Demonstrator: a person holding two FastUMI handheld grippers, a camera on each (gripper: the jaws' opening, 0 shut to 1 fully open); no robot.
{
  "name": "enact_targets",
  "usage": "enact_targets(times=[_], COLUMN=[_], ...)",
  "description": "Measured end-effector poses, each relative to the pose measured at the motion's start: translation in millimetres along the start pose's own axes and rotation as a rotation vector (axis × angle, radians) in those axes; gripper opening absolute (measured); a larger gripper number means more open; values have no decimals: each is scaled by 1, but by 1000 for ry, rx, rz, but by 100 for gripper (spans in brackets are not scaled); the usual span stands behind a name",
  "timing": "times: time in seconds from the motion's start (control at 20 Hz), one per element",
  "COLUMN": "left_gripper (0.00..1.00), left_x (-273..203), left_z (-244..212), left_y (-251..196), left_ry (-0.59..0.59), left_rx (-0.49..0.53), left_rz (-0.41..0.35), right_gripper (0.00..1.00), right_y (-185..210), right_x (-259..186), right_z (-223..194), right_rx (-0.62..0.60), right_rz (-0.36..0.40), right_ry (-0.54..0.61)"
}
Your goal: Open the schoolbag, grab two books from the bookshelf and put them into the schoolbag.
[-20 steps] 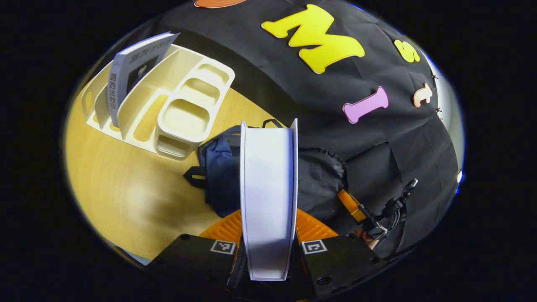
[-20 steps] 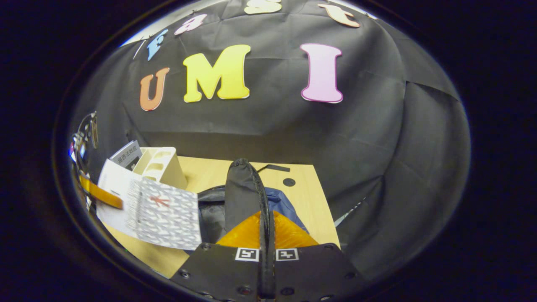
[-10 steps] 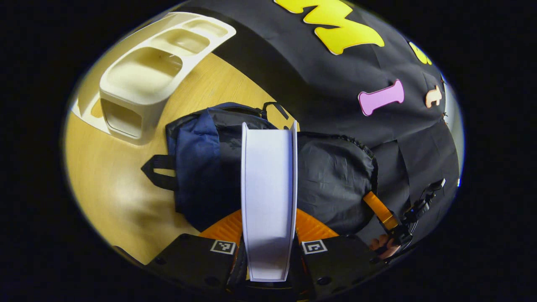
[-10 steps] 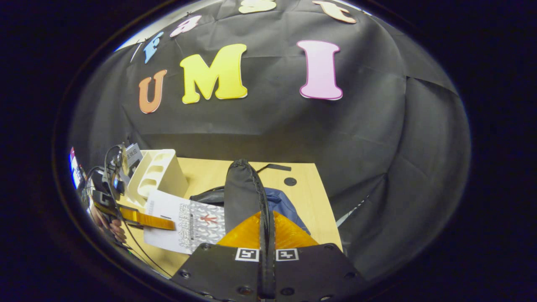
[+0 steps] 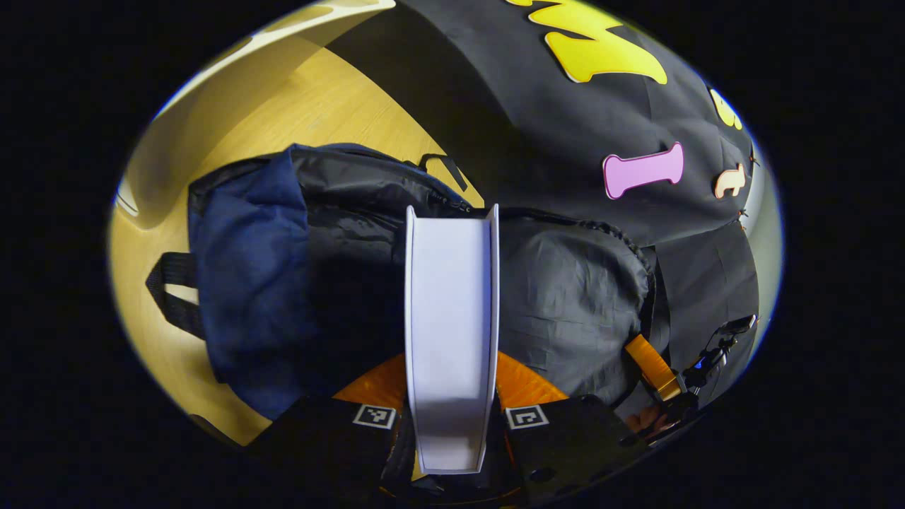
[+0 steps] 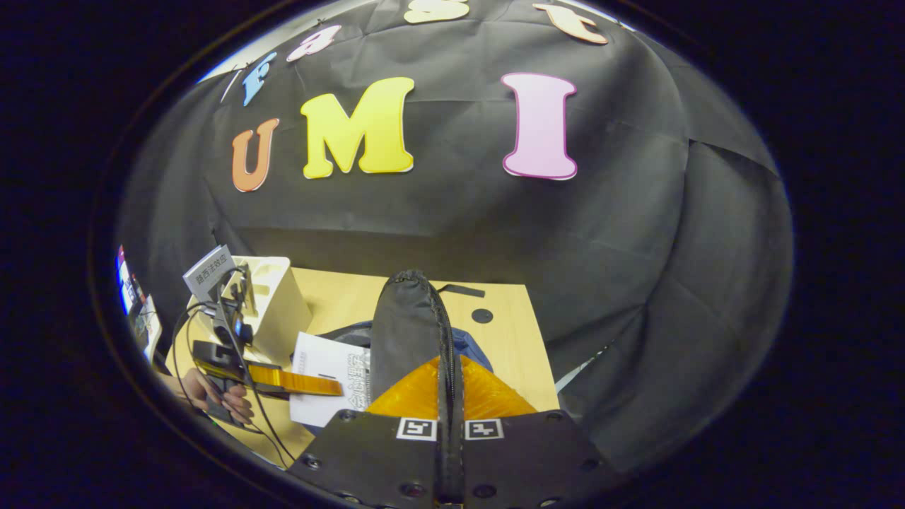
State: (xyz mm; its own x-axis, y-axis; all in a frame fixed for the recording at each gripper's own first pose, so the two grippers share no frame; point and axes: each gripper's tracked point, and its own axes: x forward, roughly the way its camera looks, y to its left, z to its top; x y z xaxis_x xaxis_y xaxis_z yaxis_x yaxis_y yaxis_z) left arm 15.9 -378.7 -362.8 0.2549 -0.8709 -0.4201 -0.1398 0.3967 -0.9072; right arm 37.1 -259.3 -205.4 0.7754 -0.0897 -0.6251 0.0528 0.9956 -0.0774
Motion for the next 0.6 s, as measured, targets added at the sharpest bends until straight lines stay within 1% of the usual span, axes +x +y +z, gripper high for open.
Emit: enact_targets(times=[0.1, 0.25, 0.4, 0.45, 0.5, 0.55, 0.6], left_gripper=[42, 42, 41, 43, 48, 55, 62], left_x=[22, 42, 54, 57, 59, 62, 62], left_z=[-2, -2, 1, 0, -2, -6, -8], left_y=[0, 5, 20, 25, 34, 41, 45], left_ry=[22, 47, 41, 52, 72, 104, 121], left_rx=[-30, -101, -131, -131, -132, -141, -142], left_rz=[-30, -69, -82, -68, -30, 11, 36], right_gripper=[0, 0, 0, 0, 0, 0, 0], right_y=[-1, 1, 6, 8, 9, 11, 12], right_x=[1, 1, 6, 8, 10, 12, 14], right_z=[3, 5, 4, 3, 2, 0, -1], right_rx=[-4, -2, 0, 0, 1, 2, 3], right_rz=[-6, -7, -3, -2, -1, 0, 0], right_ry=[0, 0, 9, 13, 17, 21, 26])
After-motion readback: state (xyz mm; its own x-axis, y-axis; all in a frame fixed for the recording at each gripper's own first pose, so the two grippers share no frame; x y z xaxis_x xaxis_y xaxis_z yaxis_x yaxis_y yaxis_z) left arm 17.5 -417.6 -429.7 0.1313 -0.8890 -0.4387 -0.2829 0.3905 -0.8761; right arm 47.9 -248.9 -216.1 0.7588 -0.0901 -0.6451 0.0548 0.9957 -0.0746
